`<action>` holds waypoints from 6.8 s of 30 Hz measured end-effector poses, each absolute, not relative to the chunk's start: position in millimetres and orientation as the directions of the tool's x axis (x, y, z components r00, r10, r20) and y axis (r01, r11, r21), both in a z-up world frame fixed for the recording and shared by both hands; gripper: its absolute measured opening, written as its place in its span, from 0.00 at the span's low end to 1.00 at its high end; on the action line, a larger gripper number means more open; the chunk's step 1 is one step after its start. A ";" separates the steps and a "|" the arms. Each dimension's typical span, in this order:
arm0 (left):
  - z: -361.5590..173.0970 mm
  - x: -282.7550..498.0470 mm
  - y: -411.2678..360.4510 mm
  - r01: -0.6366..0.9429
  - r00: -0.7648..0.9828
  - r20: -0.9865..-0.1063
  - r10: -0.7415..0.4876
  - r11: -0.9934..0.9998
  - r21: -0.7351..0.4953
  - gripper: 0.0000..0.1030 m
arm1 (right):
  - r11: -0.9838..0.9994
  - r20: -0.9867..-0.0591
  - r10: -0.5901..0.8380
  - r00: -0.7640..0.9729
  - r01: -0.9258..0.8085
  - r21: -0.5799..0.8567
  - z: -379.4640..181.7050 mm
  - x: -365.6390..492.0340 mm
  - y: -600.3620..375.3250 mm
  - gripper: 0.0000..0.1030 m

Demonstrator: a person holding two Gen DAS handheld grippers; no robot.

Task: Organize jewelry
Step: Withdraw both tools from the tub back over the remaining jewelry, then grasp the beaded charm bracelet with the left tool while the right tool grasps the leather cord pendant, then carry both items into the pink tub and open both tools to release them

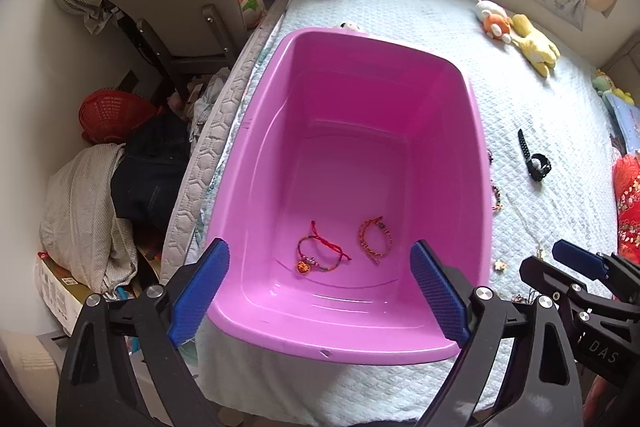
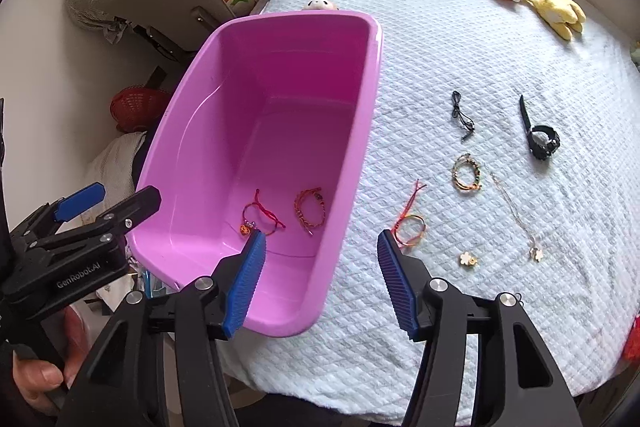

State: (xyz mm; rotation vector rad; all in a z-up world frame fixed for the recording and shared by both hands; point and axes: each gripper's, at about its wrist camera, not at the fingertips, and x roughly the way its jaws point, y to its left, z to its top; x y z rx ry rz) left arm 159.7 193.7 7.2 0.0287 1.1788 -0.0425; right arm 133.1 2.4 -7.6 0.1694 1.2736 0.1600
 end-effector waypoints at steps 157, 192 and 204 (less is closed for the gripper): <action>-129.7 6.1 -69.6 0.178 0.609 -0.775 -0.169 0.981 -0.073 0.11 | 0.994 -0.804 0.109 0.585 -0.077 0.078 -141.6 -36.2 -225.8 0.09; 86.2 111.1 135.2 0.048 0.734 -0.674 -0.087 0.996 -0.076 0.11 | 0.925 -0.699 0.338 0.630 -0.358 0.125 62.8 99.7 -6.7 0.09; 11.3 159.2 208.5 -0.011 0.609 -0.791 -0.057 0.997 -0.080 0.11 | 0.925 -0.810 0.327 0.487 -0.340 0.169 0.1 163.9 63.5 0.09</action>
